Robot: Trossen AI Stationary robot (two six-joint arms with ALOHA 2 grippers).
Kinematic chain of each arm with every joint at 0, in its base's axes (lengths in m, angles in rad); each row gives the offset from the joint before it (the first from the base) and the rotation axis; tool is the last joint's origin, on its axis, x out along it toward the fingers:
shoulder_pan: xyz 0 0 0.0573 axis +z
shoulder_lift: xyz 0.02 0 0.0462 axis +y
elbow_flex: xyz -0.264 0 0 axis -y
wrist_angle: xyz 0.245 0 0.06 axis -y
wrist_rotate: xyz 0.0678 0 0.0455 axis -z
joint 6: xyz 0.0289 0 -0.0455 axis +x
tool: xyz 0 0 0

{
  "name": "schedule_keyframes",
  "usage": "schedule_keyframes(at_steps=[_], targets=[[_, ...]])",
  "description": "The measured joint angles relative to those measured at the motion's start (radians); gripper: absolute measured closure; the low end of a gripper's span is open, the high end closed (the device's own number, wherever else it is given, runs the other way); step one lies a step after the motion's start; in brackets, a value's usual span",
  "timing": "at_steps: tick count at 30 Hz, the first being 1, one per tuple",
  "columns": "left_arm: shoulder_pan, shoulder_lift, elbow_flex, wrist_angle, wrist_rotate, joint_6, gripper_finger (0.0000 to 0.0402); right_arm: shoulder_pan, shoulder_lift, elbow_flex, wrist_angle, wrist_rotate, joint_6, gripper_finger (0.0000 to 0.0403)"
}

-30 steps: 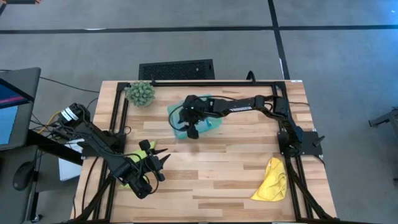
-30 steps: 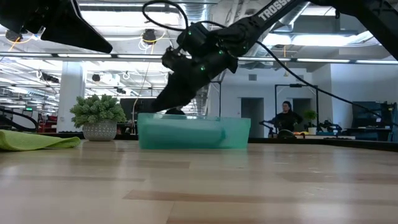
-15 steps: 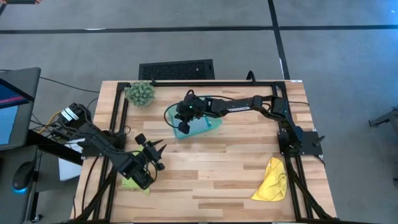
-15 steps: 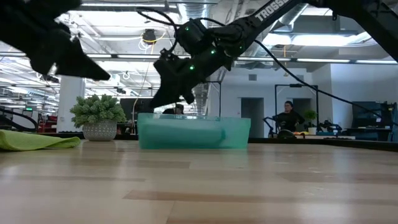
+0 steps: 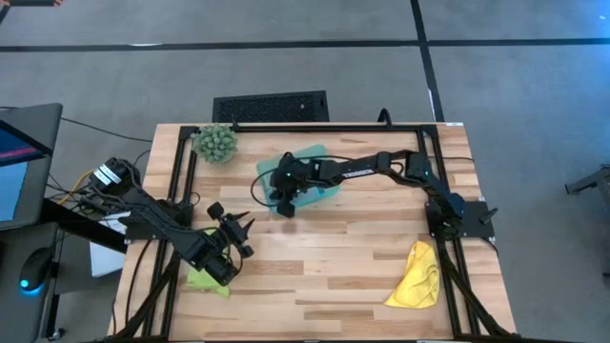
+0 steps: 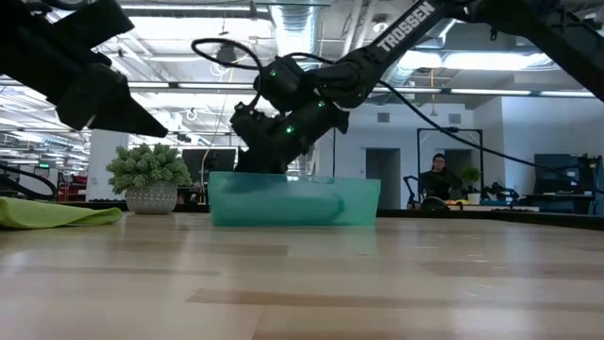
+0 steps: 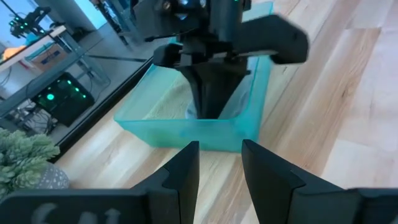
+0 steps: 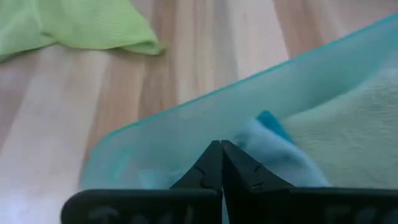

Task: Fold microfiber towels
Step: Put the blue towel into the bin, then fold the yellow towel

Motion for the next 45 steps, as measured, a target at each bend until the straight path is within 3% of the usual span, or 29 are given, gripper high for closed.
schedule_keyframes(at_steps=[5, 11, 19, 25, 30, 33, 38, 41, 45], targets=[[0.000, 0.000, 0.000, 0.000, 0.003, 0.001, 0.0288, 0.000, -0.070, 0.000, -0.063, 0.040, -0.005, 0.0389], [0.000, 0.000, 0.000, -0.002, 0.036, -0.001, 0.0288, -0.005, -0.187, -0.014, -0.229, 0.219, -0.043, 0.0392], [-0.015, 0.000, 0.000, 0.034, 0.036, -0.026, 0.0288, -0.016, -0.224, -0.208, -0.224, 0.270, 0.059, 0.0388], [-0.013, 0.000, 0.000, 0.055, 0.020, -0.012, 0.0288, -0.005, -0.226, -0.245, -0.197, 0.240, 0.052, 0.0387], [-0.013, 0.000, 0.000, 0.073, 0.018, -0.012, 0.0288, 0.015, -0.288, -0.245, -0.151, 0.294, 0.037, 0.0385], [-0.013, 0.000, 0.001, 0.085, 0.022, -0.012, 0.0288, 0.054, -0.363, -0.277, -0.128, 0.366, 0.036, 0.0390], [-0.014, 0.000, 0.001, 0.084, 0.058, -0.006, 0.0288, 0.178, -0.499, -0.450, 0.059, 0.518, 0.035, 0.0390], [-0.014, 0.000, 0.001, 0.084, 0.060, -0.005, 0.0288, 0.248, -0.573, -0.527, 0.096, 0.541, -0.003, 0.0383], [-0.017, 0.001, 0.001, 0.102, 0.060, 0.020, 0.0288, 0.350, -0.611, -0.615, 0.149, 0.546, 0.097, 0.0375]])
